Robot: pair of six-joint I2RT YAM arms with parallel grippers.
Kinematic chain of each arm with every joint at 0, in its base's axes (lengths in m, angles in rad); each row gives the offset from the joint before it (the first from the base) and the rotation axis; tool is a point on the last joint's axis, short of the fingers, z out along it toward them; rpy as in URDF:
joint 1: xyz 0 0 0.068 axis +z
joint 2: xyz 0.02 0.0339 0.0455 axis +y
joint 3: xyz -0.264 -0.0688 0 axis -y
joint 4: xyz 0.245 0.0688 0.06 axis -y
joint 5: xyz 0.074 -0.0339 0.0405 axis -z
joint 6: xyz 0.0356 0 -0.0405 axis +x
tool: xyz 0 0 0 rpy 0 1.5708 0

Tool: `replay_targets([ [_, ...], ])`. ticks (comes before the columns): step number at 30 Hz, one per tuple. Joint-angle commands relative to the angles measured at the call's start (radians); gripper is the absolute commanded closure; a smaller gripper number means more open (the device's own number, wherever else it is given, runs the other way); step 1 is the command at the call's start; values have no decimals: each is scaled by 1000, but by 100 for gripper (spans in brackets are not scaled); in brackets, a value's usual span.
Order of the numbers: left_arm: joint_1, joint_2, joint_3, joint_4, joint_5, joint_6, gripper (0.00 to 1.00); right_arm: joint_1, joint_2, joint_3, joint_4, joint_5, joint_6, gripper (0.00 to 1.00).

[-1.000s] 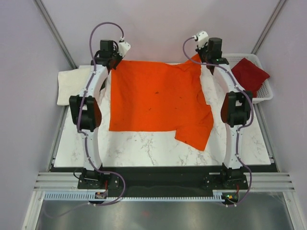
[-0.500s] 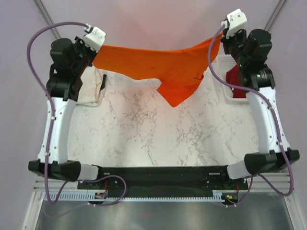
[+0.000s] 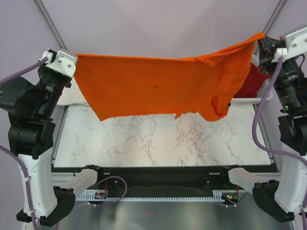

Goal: Fold and stack the t-shirts
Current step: Flatten the tshirt out

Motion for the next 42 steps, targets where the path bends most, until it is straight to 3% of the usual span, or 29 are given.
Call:
replay_targets([
  [1, 1, 9, 26, -29, 9, -33, 98, -1, 2, 42, -19, -2, 18, 100],
  [5, 1, 42, -7, -33, 19, -14, 98, 0, 40, 12, 18, -5, 10, 100],
  [11, 1, 168, -134, -26, 8, 26, 98, 0, 117, -158, 116, -33, -45, 100],
  [16, 1, 263, -360, 65, 13, 33, 98, 0, 175, -420, 242, -54, -74, 100],
  [20, 1, 436, -457, 135, 20, 23, 98, -1, 312, -590, 311, -53, -93, 100],
  [23, 2, 614, -477, 190, 11, 21, 98, -1, 470, -630, 360, -23, -117, 100],
  [28, 5, 873, -343, 235, -30, -3, 98, 0, 767, -456, 368, 46, -108, 100],
  [34, 10, 1069, -135, 241, -110, -23, 98, 13, 1163, 18, 248, 84, -79, 100],
  [42, 16, 1171, -23, 267, -171, -13, 98, 26, 1354, 201, 274, 147, -21, 100],
])
